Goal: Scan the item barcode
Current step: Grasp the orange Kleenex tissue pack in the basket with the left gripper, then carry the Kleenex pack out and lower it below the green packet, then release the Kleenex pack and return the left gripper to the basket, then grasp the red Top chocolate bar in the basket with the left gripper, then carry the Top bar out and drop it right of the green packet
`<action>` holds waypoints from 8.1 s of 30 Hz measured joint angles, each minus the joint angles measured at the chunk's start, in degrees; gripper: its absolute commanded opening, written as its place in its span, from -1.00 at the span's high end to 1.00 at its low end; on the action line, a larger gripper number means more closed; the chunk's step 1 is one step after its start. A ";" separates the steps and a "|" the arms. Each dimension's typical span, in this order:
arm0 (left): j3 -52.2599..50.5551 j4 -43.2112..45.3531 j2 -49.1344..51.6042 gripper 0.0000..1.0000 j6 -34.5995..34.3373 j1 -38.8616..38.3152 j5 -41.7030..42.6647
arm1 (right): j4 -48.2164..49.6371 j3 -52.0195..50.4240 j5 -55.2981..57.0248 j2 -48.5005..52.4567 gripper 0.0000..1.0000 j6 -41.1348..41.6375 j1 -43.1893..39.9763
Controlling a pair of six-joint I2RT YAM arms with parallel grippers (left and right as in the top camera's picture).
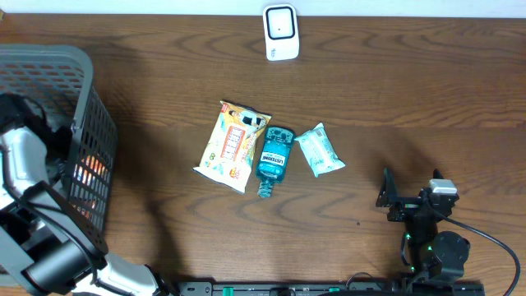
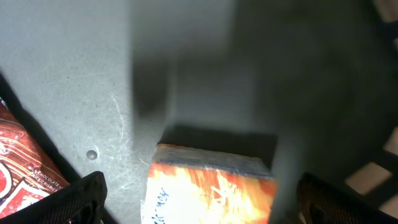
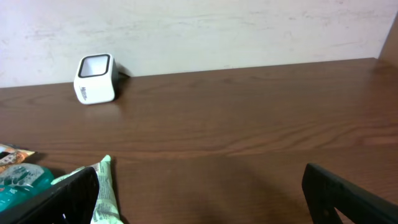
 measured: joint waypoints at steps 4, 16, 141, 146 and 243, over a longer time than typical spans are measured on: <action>0.00 -0.63 2.40 -0.96 -0.31 -0.55 -2.75 | 0.02 0.00 0.00 0.00 -0.98 0.00 0.00; 1.38 -2.03 7.52 -0.88 -0.94 -0.44 -2.10 | 0.02 0.00 0.00 0.00 -0.99 0.00 0.00; 16.87 -9.40 -31.61 -0.96 -27.43 -38.53 -30.14 | 0.02 0.00 0.07 0.02 -0.99 0.00 0.00; 16.81 -15.96 -31.28 -0.96 -27.43 -17.11 -24.83 | 0.00 0.00 0.17 0.00 -0.98 0.00 0.00; 0.20 38.60 -10.43 0.85 -31.98 -70.18 1.95 | 0.00 0.00 0.20 0.04 -0.99 0.00 0.00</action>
